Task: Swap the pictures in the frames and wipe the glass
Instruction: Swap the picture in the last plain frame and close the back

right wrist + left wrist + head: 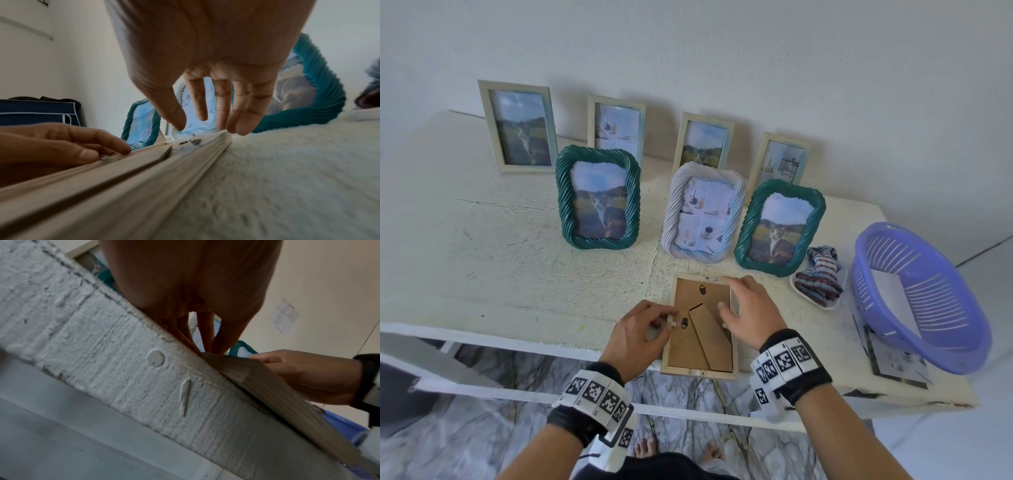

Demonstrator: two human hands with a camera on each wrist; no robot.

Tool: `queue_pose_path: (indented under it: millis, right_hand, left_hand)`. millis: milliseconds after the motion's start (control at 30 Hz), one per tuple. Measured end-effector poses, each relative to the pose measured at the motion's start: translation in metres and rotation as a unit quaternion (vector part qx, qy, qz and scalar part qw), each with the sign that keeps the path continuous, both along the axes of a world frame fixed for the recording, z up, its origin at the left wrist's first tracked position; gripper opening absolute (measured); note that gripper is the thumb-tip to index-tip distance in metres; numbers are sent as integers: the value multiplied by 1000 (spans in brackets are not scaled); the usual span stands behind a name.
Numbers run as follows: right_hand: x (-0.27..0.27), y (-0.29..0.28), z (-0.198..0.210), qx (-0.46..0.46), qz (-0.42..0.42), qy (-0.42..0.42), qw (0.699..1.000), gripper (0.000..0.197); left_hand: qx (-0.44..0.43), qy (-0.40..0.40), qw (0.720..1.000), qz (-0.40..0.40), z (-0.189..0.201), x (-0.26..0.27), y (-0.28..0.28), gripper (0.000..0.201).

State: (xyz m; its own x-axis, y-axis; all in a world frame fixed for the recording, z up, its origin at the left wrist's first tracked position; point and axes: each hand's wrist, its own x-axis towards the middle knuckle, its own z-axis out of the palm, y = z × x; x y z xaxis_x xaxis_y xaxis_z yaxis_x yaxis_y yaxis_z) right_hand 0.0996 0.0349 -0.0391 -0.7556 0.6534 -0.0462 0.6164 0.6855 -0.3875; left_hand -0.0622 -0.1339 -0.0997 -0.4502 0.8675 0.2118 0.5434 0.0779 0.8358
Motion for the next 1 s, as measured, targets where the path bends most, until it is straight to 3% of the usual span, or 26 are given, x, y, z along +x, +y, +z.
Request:
queue_pose_path:
  millis: [167, 367, 500, 667, 767, 1000]
  right_hand:
    - [-21, 9, 0, -17, -5, -61, 998, 51]
    - [-15, 5, -3, -53, -8, -24, 998, 46]
    - [-8, 4, -8, -89, -10, 3, 996, 49]
    - [-5, 1, -3, -93, -5, -10, 996, 52]
    - [2, -10, 2, -113, 2, 2, 994, 64]
    - [25, -49, 4, -162, 48, -55, 984, 119]
  left_hand:
    - [-2, -8, 1000, -6, 2, -1, -1, 35]
    - [-8, -10, 1000, 1, 1, -1, 0, 29]
    - [-18, -10, 1000, -5, 3, -2, 0, 40]
    - [-23, -5, 1000, -7, 2, -2, -1, 39]
    - [-22, -10, 1000, -9, 3, -2, -1, 38]
    - [-36, -5, 999, -8, 3, -2, -1, 33]
